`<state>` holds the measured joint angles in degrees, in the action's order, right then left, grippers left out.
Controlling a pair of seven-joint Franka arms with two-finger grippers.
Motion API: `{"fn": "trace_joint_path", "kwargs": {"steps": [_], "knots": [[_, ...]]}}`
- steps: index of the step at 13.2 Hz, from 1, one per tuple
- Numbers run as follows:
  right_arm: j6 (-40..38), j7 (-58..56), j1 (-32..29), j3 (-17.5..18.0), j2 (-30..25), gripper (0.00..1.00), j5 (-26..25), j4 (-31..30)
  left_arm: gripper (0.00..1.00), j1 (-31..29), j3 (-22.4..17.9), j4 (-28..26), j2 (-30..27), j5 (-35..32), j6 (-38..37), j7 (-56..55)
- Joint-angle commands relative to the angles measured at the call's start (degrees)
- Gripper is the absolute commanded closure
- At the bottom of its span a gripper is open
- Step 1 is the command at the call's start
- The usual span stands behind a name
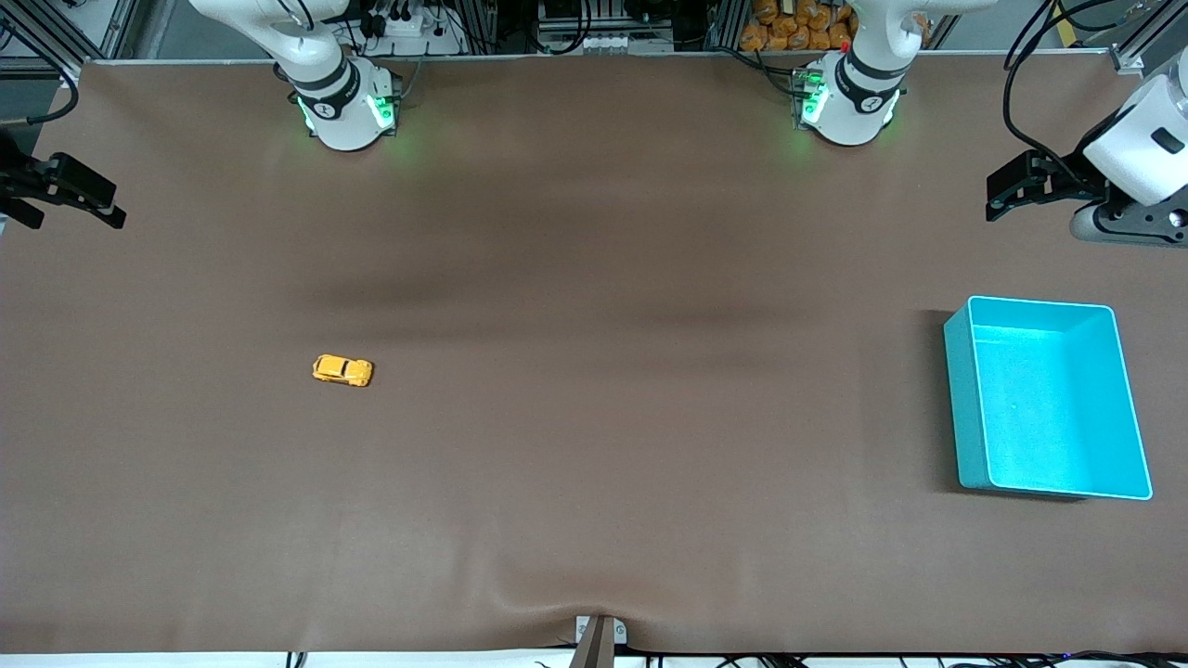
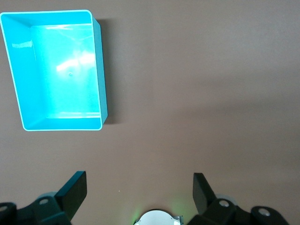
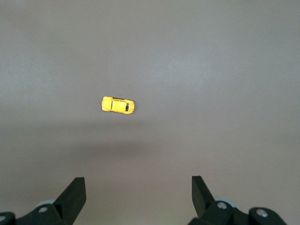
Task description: Wind and store yellow beetle car
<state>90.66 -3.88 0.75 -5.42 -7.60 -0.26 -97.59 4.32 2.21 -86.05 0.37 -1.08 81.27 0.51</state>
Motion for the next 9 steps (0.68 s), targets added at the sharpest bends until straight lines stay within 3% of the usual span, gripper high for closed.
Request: {"fn": "trace_joint_path", "kwargs": {"steps": [1,9], "knots": [[0.66,0.27,0.3,0.06,-1.28,0.0,-0.53,-1.47,0.0,-0.19,0.16,0.35,-0.02,0.28,-0.06,-0.68],[-0.04,0.36,1.36,1.72,-0.75,0.0,-0.35,-2.61,0.0,-0.54,0.16,0.35,-0.19,0.37,-0.15,-1.12]]}}
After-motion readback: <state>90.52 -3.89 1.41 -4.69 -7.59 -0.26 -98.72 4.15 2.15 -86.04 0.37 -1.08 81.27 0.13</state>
